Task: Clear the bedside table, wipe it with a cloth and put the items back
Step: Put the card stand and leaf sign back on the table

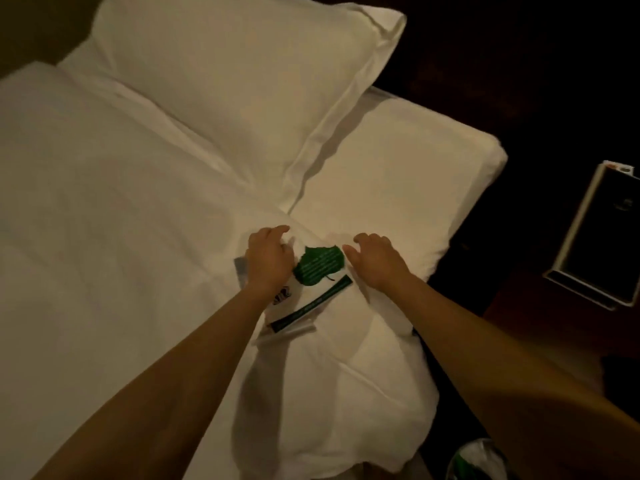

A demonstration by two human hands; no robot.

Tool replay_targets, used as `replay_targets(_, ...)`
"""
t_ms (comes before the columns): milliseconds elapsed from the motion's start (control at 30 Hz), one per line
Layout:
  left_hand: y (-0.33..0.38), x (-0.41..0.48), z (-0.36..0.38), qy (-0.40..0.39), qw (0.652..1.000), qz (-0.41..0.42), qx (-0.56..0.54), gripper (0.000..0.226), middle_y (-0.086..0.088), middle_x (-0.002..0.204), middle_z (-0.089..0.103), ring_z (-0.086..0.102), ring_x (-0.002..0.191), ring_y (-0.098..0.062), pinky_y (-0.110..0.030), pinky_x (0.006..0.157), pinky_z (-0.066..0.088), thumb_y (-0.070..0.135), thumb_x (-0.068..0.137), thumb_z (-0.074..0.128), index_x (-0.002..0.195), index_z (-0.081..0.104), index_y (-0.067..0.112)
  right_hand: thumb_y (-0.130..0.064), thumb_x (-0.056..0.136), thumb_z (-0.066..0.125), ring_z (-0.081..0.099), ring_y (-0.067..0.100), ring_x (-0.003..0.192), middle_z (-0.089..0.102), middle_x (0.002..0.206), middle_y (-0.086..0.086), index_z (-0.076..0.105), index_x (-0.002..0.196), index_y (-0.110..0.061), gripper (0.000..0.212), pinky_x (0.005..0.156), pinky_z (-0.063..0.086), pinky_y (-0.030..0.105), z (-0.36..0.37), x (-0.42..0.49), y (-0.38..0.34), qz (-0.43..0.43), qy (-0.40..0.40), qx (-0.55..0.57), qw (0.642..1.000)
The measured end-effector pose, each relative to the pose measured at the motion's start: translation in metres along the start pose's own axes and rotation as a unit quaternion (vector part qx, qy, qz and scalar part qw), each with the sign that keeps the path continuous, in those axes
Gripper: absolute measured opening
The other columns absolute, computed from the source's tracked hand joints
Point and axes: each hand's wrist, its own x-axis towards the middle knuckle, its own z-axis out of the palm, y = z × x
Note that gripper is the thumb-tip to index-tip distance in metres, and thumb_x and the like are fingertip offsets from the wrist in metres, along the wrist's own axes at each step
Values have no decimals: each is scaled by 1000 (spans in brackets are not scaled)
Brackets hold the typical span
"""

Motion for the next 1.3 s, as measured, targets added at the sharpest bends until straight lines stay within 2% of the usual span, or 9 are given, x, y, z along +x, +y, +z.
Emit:
replay_targets(133,-39,-10,-16,26,991,-128,4,40,-20,133,47,40,123,-36,-42,100,36,17,92,47,130,48,7,-36,99,33,50,35,108,50,120,22,50,118,-3,42,88,43,41,27,3,-33,10,14,38,999)
replay_targets(267,-58,-18,-15,-19,969,-243,-27,42,-22,133,38,38,122,-38,-45,97,39,17,90,48,128,40,0,-32,98,35,48,38,113,44,127,25,42,124,2,43,91,42,40,40,10,-43,77,18,78,994)
replay_targets(467,-60,-15,-9,-47,933,-303,-187,47,-24,135,44,51,117,-39,-40,92,46,15,91,48,133,34,-1,-21,97,39,53,36,108,48,124,25,42,121,2,34,85,46,41,49,15,-45,108,50,135,984)
replay_targets(567,-58,-14,-8,-28,932,-291,-215,34,-20,122,57,58,105,-34,-33,74,47,12,92,46,121,47,-6,-20,98,37,54,35,106,48,123,23,42,121,0,31,81,45,39,50,15,-45,125,79,178,973)
replay_targets(633,-54,-14,-8,-10,929,-274,-249,20,-13,104,59,58,85,-24,-24,58,40,11,93,44,106,54,1,-19,98,36,54,33,104,50,122,23,43,119,0,29,78,43,36,49,16,-42,126,92,207,966)
replay_targets(700,-46,-15,-9,11,916,-261,-305,8,-7,93,57,56,75,-18,-23,55,39,15,94,44,96,50,10,-19,99,35,53,32,104,52,120,23,45,118,0,28,76,41,32,45,14,-38,126,108,231,959)
replay_targets(867,-8,-3,-16,58,914,-186,-355,9,9,75,51,49,64,-4,-16,49,39,18,96,41,94,49,14,-19,99,34,54,34,104,57,116,23,47,115,2,29,78,40,32,20,3,-15,132,180,277,935)
replay_targets(1067,71,13,-13,17,904,-114,-412,11,8,78,55,53,69,-6,-20,56,41,19,97,41,94,51,15,-18,99,33,56,30,93,60,109,21,49,112,0,27,77,45,35,-33,-20,33,179,286,339,879)
replay_targets(1300,182,-8,24,-49,916,-14,-397,10,-5,94,60,57,82,-20,-31,70,47,18,96,42,93,51,15,-19,101,30,47,20,78,48,75,3,50,104,1,29,61,31,24,-84,-73,117,216,417,364,804)
